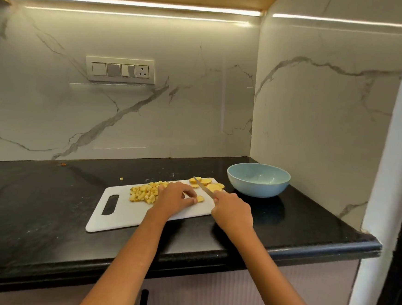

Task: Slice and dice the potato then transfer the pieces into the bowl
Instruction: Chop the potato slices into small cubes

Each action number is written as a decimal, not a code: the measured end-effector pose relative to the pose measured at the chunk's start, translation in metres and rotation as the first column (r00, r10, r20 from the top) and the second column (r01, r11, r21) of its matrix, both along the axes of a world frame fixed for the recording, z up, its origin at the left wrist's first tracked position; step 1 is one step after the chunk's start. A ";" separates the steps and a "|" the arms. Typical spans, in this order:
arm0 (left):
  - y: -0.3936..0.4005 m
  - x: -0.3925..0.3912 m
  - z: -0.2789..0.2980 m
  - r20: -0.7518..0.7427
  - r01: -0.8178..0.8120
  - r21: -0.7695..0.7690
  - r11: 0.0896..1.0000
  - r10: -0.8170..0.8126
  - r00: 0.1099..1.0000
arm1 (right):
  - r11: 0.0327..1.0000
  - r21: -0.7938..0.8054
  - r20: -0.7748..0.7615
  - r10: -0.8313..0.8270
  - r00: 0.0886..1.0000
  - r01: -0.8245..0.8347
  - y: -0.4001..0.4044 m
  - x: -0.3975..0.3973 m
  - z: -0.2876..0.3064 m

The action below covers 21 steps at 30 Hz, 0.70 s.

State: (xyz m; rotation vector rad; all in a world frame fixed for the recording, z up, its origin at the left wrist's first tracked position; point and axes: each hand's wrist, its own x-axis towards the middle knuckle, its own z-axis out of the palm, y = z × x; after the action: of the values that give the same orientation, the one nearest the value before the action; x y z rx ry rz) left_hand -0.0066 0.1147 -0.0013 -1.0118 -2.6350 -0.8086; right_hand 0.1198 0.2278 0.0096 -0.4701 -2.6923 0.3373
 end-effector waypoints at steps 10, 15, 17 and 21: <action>0.005 0.014 -0.002 -0.072 -0.064 0.079 0.995 0.069 0.995 | 0.986 0.165 -0.033 -0.001 0.999 0.006 -0.021 0.018 -0.006; 0.007 0.016 -0.001 -0.072 -0.101 0.056 0.993 0.105 0.992 | 0.981 0.192 0.026 0.010 1.000 -0.015 -0.022 0.019 -0.002; 0.007 0.016 -0.001 -0.061 -0.107 0.059 0.993 0.111 0.992 | 0.982 0.188 0.044 0.020 0.999 -0.028 -0.021 0.020 0.000; 0.005 0.015 0.002 -0.076 -0.107 0.003 0.994 0.107 0.991 | 0.985 0.169 0.086 0.016 0.996 -0.030 -0.019 0.019 0.005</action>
State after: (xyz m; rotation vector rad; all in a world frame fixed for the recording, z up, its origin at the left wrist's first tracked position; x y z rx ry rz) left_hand 0.0085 0.1201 0.0005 -0.8748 -2.6003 -0.7305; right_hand 0.1390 0.2091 0.0146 -0.4111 -2.7801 0.0938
